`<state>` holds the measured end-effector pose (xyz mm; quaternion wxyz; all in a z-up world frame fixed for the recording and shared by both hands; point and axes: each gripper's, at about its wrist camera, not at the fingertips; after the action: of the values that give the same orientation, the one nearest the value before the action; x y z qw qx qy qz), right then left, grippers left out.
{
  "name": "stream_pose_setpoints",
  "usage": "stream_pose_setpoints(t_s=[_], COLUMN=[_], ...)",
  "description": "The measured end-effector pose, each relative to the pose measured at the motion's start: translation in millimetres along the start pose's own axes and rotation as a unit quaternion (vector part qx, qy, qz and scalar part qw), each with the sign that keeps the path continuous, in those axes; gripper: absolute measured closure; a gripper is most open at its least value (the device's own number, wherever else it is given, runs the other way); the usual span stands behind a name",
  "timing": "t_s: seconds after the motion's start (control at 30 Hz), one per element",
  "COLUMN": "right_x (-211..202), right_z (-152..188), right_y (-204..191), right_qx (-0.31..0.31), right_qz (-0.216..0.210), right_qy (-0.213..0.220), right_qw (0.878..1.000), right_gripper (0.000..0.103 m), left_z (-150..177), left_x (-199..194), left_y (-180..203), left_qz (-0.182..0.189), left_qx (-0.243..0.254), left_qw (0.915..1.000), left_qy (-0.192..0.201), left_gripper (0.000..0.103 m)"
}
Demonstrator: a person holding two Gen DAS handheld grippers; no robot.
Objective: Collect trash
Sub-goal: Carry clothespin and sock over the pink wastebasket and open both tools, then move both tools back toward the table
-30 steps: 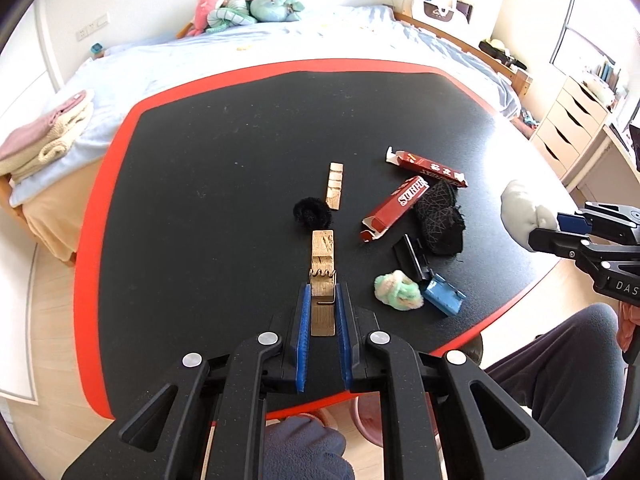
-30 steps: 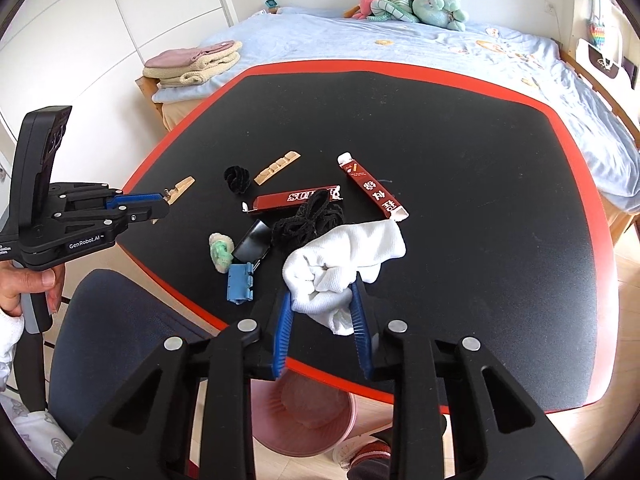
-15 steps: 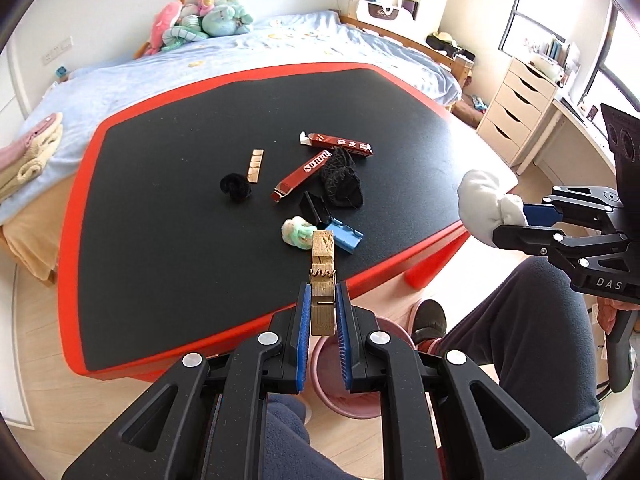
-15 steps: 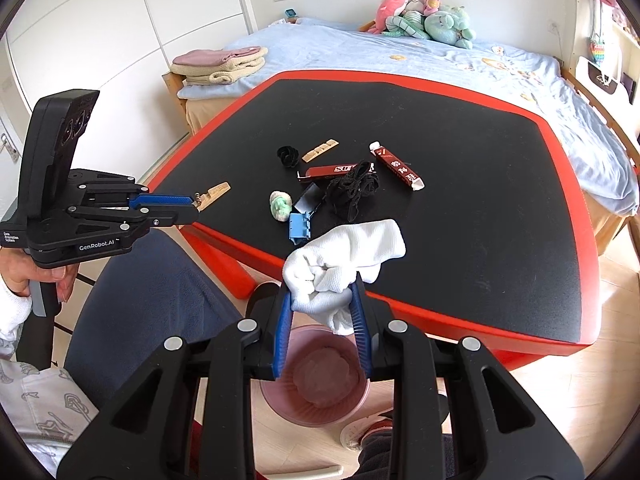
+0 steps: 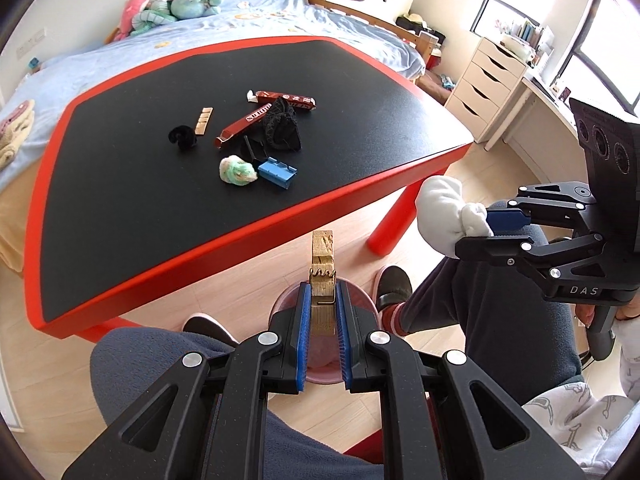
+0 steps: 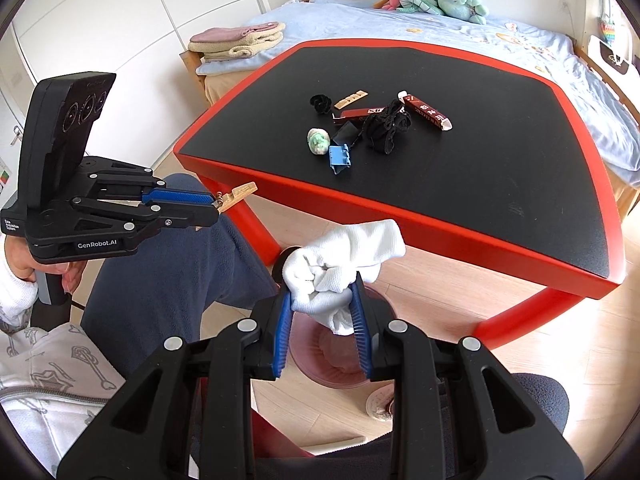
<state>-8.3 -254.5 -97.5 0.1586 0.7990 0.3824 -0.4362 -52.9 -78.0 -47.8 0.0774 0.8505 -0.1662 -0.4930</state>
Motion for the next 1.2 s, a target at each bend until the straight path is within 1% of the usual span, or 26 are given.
stream_pose_setpoints(t_s=[0.23,0.27,0.3,0.33,0.37,0.4,0.43,0.47,0.5,0.53,0.57,0.6,0.7,1.2], right_x=[1,1,0,0,-1,-2,-3,-3,-4,-4,-3,-2,0,1], right_z=[7,7,7,7,7,7,6,6,5,5,5,5,5,4], right_y=[-4,-4,-4,-3,-3,-2,-1,1,2,3,4,5,9,15], right_qx=[-0.003,-0.003,-0.003,-0.002,-0.001,0.000,0.003,0.006,0.009,0.012,0.015,0.018,0.027,0.037], right_qz=[-0.006,-0.004,-0.001,0.003,0.008,0.011,0.013,0.015,0.018,0.019,0.020,0.023,0.025,0.034], right_qy=[-0.001,-0.001,-0.001,0.002,0.006,0.011,0.013,0.013,0.014,0.016,0.015,0.013,0.008,0.005], right_qw=[1.000,1.000,1.000,1.000,1.000,1.000,1.000,1.000,1.000,1.000,1.000,0.999,0.999,0.999], right_gripper=[0.075,0.072,0.065,0.056,0.035,0.023,0.021,0.017,0.012,0.011,0.010,0.007,0.006,0.005], left_z=[4,5,5,5,4,4,4,4,3,3,2,1,0,0], left_x=[2,2,2,1,1,1,0,-2,-4,-8,-11,-12,-11,-13], left_y=[4,4,4,4,2,1,0,-1,-1,-1,-1,-1,-4,-14], left_qz=[0.011,0.012,0.012,0.011,0.012,0.009,0.003,-0.002,-0.008,-0.014,-0.020,-0.024,-0.038,-0.058], left_qx=[0.000,0.001,0.000,-0.002,-0.004,-0.005,-0.006,-0.007,-0.006,-0.003,-0.001,0.000,-0.006,-0.015], left_qw=[0.9999,0.9999,0.9999,0.9999,0.9999,0.9999,1.0000,1.0000,0.9998,0.9995,0.9991,0.9990,0.9988,0.9973], left_qy=[-0.005,-0.005,-0.005,-0.004,-0.003,-0.002,0.001,0.007,0.016,0.027,0.037,0.038,0.032,0.041], left_gripper=[0.090,0.090,0.090,0.086,0.081,0.075,0.054,0.034,0.023,0.010,0.010,0.009,0.008,0.008])
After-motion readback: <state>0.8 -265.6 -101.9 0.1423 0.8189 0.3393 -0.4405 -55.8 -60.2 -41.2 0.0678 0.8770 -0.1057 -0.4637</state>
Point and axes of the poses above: each gripper's, at about its wrist camera, not at the fingertips, and x roughly the way its jaws point, y to its right, z to its underside, and after that the axes turned 7 degrees about z, right-handed
